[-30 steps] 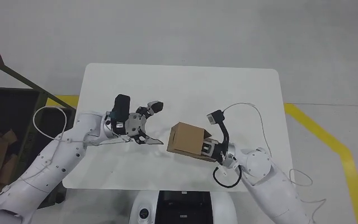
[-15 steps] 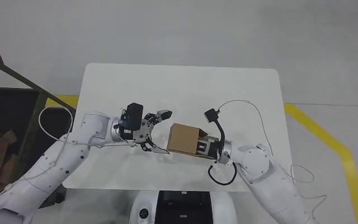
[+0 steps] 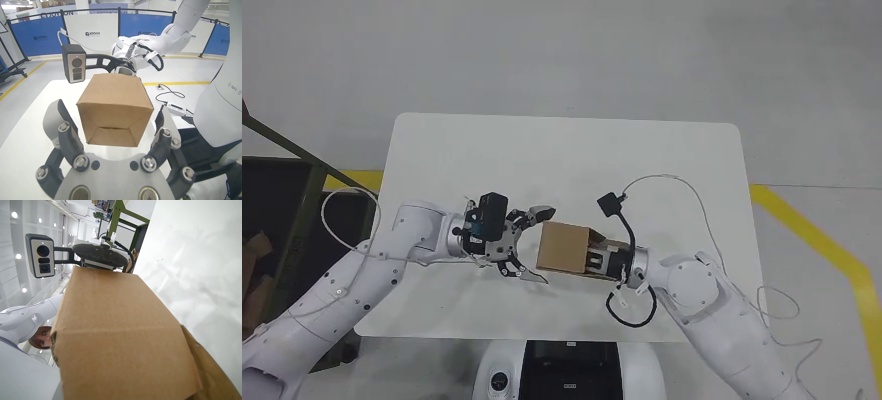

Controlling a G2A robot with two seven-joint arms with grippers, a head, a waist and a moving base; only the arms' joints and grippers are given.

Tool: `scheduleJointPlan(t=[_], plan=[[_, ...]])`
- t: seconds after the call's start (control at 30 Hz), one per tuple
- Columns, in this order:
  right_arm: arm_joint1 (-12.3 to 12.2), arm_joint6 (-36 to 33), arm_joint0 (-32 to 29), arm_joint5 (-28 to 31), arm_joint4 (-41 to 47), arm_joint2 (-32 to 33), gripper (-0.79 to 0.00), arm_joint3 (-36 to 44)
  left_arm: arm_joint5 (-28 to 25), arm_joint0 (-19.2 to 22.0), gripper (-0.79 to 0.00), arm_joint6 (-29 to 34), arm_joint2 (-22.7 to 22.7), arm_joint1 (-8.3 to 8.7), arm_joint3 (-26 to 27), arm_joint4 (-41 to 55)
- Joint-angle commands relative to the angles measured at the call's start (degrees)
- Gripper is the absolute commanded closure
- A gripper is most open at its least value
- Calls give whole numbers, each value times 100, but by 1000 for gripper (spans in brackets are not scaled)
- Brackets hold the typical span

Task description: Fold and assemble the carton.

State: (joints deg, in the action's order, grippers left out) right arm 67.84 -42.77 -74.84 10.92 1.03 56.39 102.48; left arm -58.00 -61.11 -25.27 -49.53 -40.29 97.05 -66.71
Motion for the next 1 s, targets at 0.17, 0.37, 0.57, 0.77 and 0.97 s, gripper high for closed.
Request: scheduleJointPlan(t=[0.17, 0.37, 0.57, 0.77, 0.97], plan=[[7, 31, 31, -35, -50, -68, 0, -11, 0, 86, -739, 40, 111, 10, -30, 15], [15, 24, 76, -106, -47, -122, 0, -40, 0, 96, -579, 34, 175, 23, -49, 21], [17, 7, 99, -122, -58, -153, 0, -59, 0, 109, -533, 24, 207, 37, -60, 41], [15, 70, 109, -145, -90, -146, -197, -72, 0, 108, -486, -17, 205, 44, -77, 82], [9, 136, 112, -118, -59, -89, -397, -78, 0, 54, -403, -122, 146, 60, -152, 160]])
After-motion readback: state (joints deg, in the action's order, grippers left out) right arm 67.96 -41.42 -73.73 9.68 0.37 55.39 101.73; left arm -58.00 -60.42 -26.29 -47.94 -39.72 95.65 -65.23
